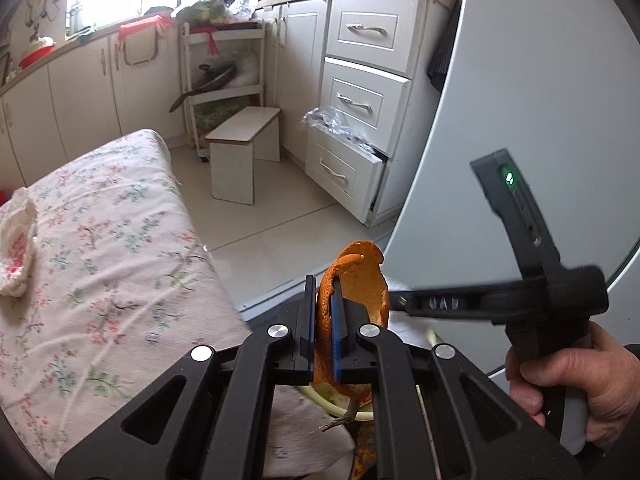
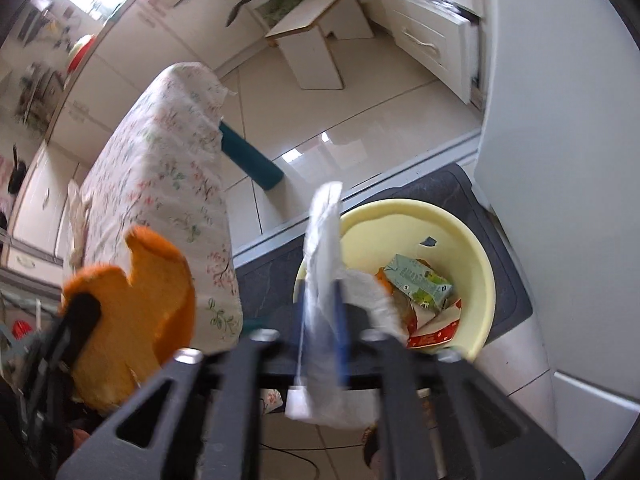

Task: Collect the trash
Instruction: 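Open both grippers over the yellow bucket to drop peel and tissue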

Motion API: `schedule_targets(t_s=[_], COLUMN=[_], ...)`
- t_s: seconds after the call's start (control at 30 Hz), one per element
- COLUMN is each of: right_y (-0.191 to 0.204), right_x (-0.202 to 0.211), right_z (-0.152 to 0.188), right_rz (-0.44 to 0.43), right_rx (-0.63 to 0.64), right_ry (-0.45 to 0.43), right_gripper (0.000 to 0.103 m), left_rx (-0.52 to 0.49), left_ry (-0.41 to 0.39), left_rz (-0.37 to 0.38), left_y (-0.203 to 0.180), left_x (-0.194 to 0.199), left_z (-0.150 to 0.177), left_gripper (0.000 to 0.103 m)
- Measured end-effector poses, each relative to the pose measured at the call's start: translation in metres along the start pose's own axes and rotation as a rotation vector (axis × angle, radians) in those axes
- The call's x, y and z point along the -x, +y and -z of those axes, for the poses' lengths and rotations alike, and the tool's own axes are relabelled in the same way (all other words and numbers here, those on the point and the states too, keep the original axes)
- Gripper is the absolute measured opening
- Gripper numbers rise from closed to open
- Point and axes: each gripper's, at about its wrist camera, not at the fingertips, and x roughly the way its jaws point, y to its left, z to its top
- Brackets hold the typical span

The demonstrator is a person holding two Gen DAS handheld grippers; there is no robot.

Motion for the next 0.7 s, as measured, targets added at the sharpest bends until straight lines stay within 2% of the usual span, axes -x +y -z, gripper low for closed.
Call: schedule_targets(t_s=[0.1, 0.23, 0.43, 0.6, 0.7], right_y=[-0.007, -0.014, -0.007, 0.003, 0.009], right_x=[0.011, 0.038, 0.081, 0.093, 0.094], right_z=[-0.004, -0.009, -0.013, -0.015, -0.016], right_rz=[0.0, -0.01, -0.054, -0.089, -0.108], right_rx=[-0.036, -0.084, -0.063, -0.025, -0.017], right_ry=[-0.047, -0.161, -0.318, -0.358, -0.36], right_gripper=[0.042, 0.047, 0.055, 0.058, 0.059], left_rx=[-0.001, -0.003, -0.009, -0.005, 0.006], left_ry=[0.019, 0.046, 0.096, 0.153, 0.181], left_rz=[0.014, 0.023, 0.024, 0.015, 0.012], left_y=[-0.009, -0.017, -0.031, -0.039, -0.041], left_x=[-0.009, -0.019, -0.039, -0.06, -0.07], left_z=[0.002, 0.006, 0.012, 0.015, 0.015], left_gripper=[0.005, 0.005, 0.006, 0.007, 0.017])
